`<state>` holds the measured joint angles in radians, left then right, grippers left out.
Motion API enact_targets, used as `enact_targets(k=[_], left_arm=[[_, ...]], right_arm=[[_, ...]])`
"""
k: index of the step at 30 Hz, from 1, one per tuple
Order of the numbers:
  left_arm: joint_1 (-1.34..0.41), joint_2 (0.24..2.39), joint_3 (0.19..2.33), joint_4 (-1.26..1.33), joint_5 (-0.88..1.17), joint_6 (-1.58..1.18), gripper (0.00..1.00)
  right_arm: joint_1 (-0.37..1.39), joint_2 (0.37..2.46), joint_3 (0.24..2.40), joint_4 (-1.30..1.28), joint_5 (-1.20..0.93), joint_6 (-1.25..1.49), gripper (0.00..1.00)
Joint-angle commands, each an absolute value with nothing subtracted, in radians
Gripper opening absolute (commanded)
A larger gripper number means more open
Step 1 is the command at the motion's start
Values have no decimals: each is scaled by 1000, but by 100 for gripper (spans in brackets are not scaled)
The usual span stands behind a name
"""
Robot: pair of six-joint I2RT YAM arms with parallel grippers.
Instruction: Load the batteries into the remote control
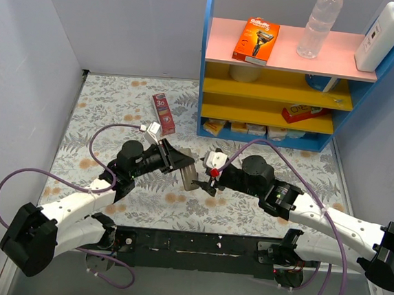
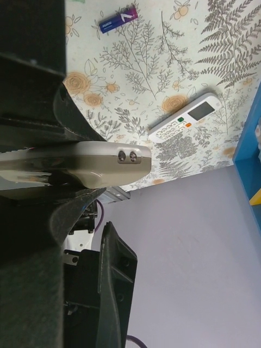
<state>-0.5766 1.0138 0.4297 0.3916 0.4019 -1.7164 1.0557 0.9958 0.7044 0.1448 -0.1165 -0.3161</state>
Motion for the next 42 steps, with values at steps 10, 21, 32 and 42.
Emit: enact_targets(k=[10, 21, 32, 42], left_arm=[[-569, 1003, 518, 288, 448, -1747, 0], [-571, 1011, 535, 279, 460, -1744, 0], [-571, 1017, 564, 255, 489, -1736, 0], [-568, 1074, 618, 250, 578, -1775, 0]], right_arm=[[1054, 1005, 718, 120, -187, -453, 74], [1054, 1026, 727, 123, -215, -453, 74], [1054, 1048, 736, 101, -206, -515, 73], [1071, 1054, 719, 78, -153, -666, 70]])
